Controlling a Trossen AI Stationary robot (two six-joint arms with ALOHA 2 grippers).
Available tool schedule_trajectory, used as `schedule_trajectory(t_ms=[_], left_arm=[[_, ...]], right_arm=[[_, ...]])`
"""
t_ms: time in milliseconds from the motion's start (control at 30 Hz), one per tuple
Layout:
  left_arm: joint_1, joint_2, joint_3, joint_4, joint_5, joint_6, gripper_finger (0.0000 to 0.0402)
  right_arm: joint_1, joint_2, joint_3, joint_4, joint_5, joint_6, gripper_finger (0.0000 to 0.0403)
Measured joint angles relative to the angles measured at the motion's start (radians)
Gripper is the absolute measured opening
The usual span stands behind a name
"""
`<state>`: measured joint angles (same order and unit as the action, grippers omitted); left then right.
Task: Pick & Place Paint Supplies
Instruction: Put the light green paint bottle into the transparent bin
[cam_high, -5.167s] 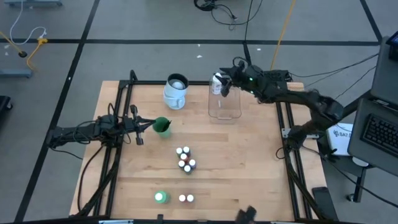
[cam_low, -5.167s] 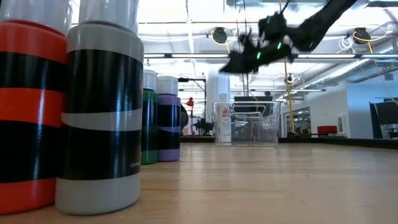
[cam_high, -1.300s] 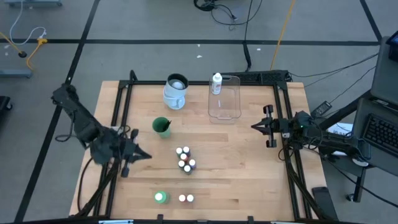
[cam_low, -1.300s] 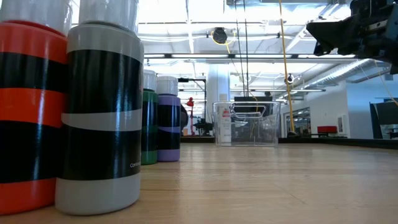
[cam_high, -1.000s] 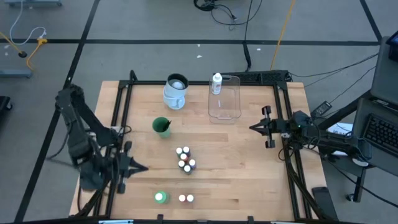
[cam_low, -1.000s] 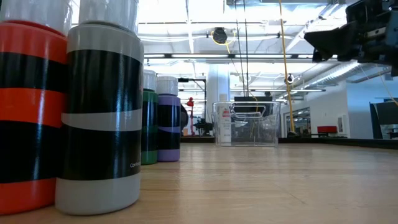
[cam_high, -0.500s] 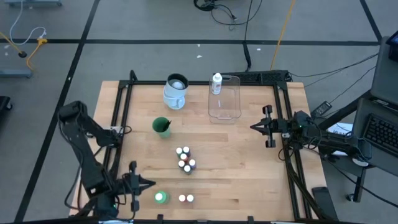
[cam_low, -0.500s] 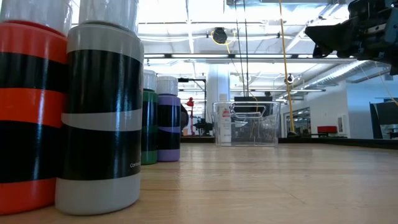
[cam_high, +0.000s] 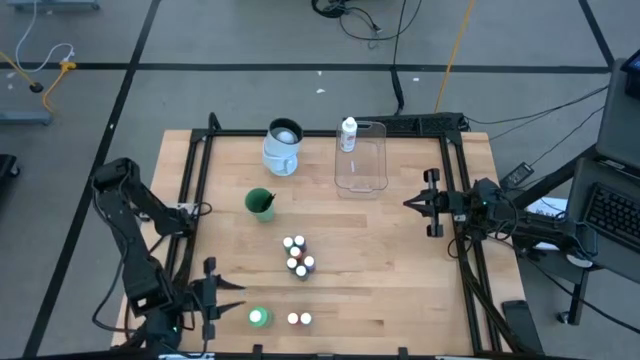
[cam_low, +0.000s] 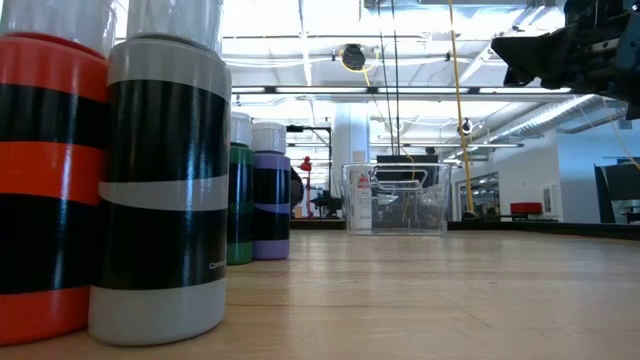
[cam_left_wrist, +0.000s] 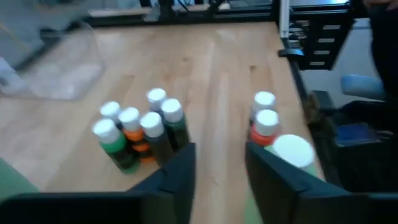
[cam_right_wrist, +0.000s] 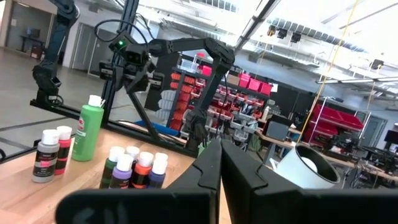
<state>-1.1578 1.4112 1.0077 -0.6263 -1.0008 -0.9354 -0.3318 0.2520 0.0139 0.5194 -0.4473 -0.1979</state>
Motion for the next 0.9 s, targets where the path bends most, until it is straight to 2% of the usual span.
schedule_trajectory(t_ms=[167,333,600,800,900], left_arm=[[0.020,0.006,0.000,0.061,0.121,-0.012,0.0237],[0.043,0.023,0.000,0.099,0.163,-0.003,0.0285],[0.089,0.033,0.000,0.117,0.262,0.002,0.0296],[0.107,0.043,0.000,0.225,0.358,0.122,0.0296],[0.111,0.043,0.000,0.237,0.361,0.122,0.0296]], right_arm=[[0.000,0.000,0.000,-0.013,0.000,0.025,0.0004],[0.000,0.000,0.000,-0.031,-0.001,0.047,0.0004],[0.000,0.000,0.000,-0.043,-0.002,0.059,0.0004],[0.000,0.000,0.000,-0.054,-0.002,0.059,0.0004],[0.000,0.000,0.000,-0.053,-0.002,0.059,0.0004]])
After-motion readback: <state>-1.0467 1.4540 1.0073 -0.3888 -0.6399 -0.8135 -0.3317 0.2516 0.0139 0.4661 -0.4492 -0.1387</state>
